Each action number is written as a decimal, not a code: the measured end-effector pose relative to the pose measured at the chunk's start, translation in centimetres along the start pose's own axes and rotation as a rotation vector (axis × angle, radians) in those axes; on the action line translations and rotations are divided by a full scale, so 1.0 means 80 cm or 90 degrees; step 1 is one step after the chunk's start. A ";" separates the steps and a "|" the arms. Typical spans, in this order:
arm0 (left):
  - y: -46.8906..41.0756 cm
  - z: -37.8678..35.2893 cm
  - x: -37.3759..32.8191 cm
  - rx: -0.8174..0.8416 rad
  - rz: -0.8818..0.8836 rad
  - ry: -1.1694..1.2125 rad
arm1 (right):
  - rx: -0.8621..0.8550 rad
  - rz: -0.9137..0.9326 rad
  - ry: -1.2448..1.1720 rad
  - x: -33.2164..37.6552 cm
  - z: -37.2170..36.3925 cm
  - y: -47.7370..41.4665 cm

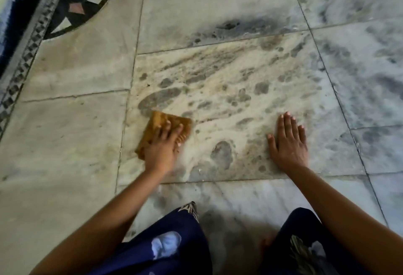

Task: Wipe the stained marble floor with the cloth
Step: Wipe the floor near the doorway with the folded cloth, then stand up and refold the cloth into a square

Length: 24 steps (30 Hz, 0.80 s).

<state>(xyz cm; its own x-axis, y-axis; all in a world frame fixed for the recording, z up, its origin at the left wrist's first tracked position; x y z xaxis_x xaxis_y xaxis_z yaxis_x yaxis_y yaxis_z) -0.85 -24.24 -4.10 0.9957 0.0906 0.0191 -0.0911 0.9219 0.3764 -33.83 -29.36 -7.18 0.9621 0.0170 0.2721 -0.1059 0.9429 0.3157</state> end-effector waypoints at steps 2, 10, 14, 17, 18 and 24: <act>0.040 -0.008 -0.049 -0.052 -0.115 0.027 | 0.003 -0.018 -0.014 0.003 -0.001 0.000; 0.037 0.043 -0.085 0.080 0.011 1.003 | 0.038 0.082 -0.072 0.037 -0.003 0.021; 0.016 0.064 -0.063 0.223 0.153 1.327 | 0.008 0.127 -0.126 0.067 0.029 0.021; 0.011 0.082 -0.064 0.224 0.174 1.371 | -0.020 0.148 -0.188 0.091 0.068 0.019; 0.009 0.088 -0.066 0.219 0.173 1.377 | -0.026 0.150 -0.208 0.096 0.079 0.018; -0.012 0.115 -0.066 0.206 0.199 1.362 | -0.026 0.170 -0.231 0.112 0.125 0.008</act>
<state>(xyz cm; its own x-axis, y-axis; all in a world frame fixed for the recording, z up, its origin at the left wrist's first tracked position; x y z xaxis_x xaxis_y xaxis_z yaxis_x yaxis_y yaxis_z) -5.85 -29.09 3.98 -0.5839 0.5580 -0.5896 0.0319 0.7415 0.6702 -27.79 -31.92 4.57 0.7514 0.1504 0.6425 -0.3215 0.9338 0.1573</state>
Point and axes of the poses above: each hand's wrist, its own y-axis away from the middle knuckle, its own z-axis out of the back of the hand, x = y × z, the point moved 6 cm from there along -y, towards the middle knuckle, and after that the axes turned 10 degrees about x, right-handed, at the moved point
